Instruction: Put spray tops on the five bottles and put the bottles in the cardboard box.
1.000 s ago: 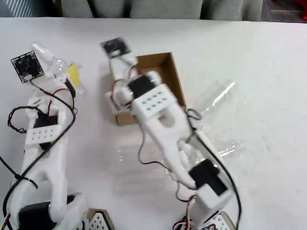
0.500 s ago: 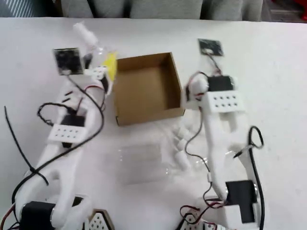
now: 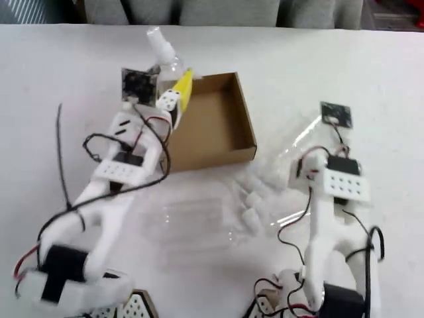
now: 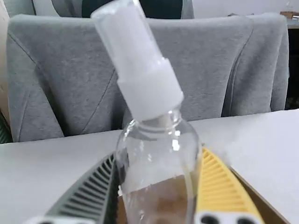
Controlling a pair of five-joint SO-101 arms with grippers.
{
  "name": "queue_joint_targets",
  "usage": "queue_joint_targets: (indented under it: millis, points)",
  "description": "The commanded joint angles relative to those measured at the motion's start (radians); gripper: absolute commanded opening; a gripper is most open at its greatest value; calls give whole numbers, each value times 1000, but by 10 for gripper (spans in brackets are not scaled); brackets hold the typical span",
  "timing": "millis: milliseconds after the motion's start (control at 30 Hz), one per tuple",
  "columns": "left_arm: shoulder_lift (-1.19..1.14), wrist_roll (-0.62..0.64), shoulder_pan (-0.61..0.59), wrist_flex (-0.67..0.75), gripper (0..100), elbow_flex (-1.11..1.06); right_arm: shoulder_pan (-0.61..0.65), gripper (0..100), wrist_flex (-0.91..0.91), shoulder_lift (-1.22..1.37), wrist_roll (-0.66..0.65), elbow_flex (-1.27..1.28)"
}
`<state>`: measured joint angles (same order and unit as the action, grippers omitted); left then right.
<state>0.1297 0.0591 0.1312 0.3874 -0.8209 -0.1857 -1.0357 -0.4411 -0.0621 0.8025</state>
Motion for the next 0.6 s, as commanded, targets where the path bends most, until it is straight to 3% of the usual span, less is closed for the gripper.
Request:
queue_joint_targets:
  millis: [0,167,567]
  points:
    - [-179,-5,-15,106,22,149,-105,17,59,-82,-66,75]
    - [-285,-5,-21,222,22,163,-159,17,76,-163,-130,167]
    - [-360,-11,-47,232,22,187,-130,18,117,-211,-160,216]
